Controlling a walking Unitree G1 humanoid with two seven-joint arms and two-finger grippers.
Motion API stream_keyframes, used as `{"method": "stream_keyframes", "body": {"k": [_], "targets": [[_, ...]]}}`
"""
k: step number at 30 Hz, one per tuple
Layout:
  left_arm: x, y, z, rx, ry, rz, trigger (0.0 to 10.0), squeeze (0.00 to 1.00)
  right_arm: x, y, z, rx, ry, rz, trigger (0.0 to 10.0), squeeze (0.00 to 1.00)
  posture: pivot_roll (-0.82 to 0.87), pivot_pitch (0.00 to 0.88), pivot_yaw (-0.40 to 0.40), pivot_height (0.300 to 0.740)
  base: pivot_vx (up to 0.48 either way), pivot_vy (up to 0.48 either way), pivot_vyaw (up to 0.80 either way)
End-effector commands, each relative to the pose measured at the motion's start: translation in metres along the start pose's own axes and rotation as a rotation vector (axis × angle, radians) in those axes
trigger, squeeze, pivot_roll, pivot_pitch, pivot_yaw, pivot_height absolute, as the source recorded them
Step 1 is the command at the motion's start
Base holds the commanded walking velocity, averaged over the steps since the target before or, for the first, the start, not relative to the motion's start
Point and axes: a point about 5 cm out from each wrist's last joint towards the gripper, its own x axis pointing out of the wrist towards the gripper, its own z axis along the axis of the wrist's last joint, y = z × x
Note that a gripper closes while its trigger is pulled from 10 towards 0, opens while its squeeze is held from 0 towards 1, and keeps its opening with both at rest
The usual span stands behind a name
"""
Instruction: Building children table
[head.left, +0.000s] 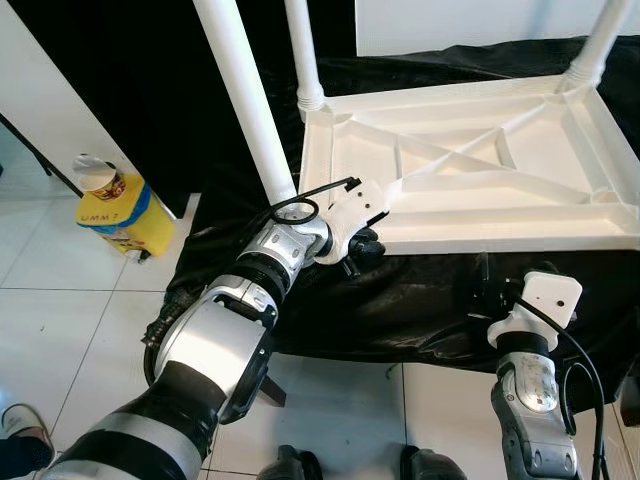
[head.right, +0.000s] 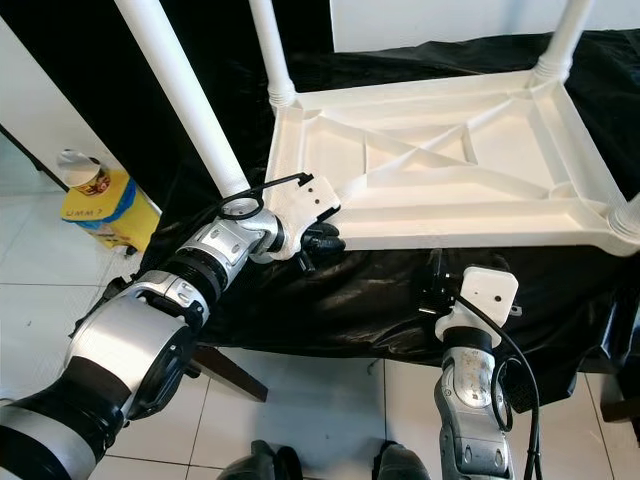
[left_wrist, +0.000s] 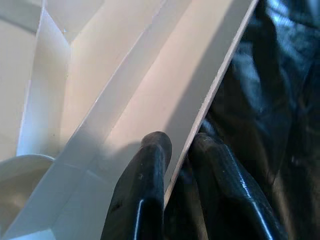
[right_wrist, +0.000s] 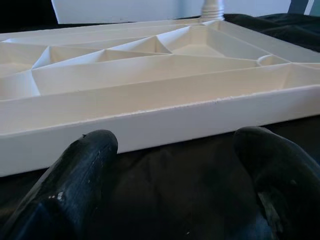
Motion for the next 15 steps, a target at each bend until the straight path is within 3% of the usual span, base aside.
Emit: {"method": "stream_keyframes", "body": {"k": [1,5,6,7,9,10,11,12,13,14,15], "targets": [[0.000,0.009,-0.026,-0.119,0.044,0.348,10.0,0.00,-0.001,0.003,-0.005,0.000,0.027,0.012,10.0,0.00,-0.10,0.164,0.099,0.740,0.000,0.000,0.00],[0.007,-0.003,-0.025,-0.141,0.015,0.278,10.0,0.00,-0.001,0.003,-0.005,0.001,0.026,0.014,10.0,0.00,-0.10,0.165,0.098,0.740,0.000,0.000,0.00],[0.011,-0.017,-0.020,-0.129,-0.050,0.167,10.0,1.00,-0.001,0.003,-0.005,0.001,0.026,0.015,10.0,0.00,-0.10,0.161,0.092,0.740,0.000,0.000,0.00],[0.012,-0.028,-0.016,-0.118,-0.098,0.086,10.0,1.00,-0.001,0.003,-0.005,0.001,0.026,0.015,10.0,0.00,-0.10,0.161,0.092,0.740,0.000,0.000,0.00],[0.013,-0.035,-0.014,-0.109,-0.131,0.031,10.0,1.00,-0.001,0.003,-0.005,0.001,0.026,0.015,10.0,0.00,-0.10,0.161,0.092,0.740,0.000,0.000,0.00],[0.008,-0.052,-0.008,-0.039,-0.228,-0.055,10.0,1.00,0.001,0.003,-0.005,0.001,0.026,0.018,10.0,0.00,-0.10,0.157,0.087,0.740,0.000,0.000,0.00],[0.008,-0.052,-0.008,-0.039,-0.228,-0.055,10.0,1.00,0.001,0.003,-0.005,0.001,0.026,0.018,10.0,0.00,-0.10,0.157,0.087,0.740,0.000,0.000,0.00],[0.004,-0.057,-0.006,-0.023,-0.280,-0.083,10.0,0.17,0.002,0.004,-0.005,0.002,0.025,0.020,10.0,0.00,-0.09,0.156,0.086,0.740,0.000,0.000,0.00],[0.004,-0.057,-0.006,-0.023,-0.280,-0.083,10.0,0.17,0.002,0.004,-0.005,0.002,0.025,0.020,10.0,0.00,-0.09,0.156,0.086,0.740,0.000,0.000,0.00],[-0.003,-0.063,-0.002,-0.013,-0.354,-0.120,10.0,0.00,0.003,0.004,-0.005,0.003,0.025,0.022,10.0,0.00,-0.09,0.151,0.081,0.740,0.000,0.000,0.00],[-0.003,-0.063,-0.002,-0.013,-0.354,-0.120,10.0,0.00,0.003,0.004,-0.005,0.003,0.025,0.022,10.0,0.00,-0.09,0.151,0.081,0.740,0.000,0.000,0.00]]}}
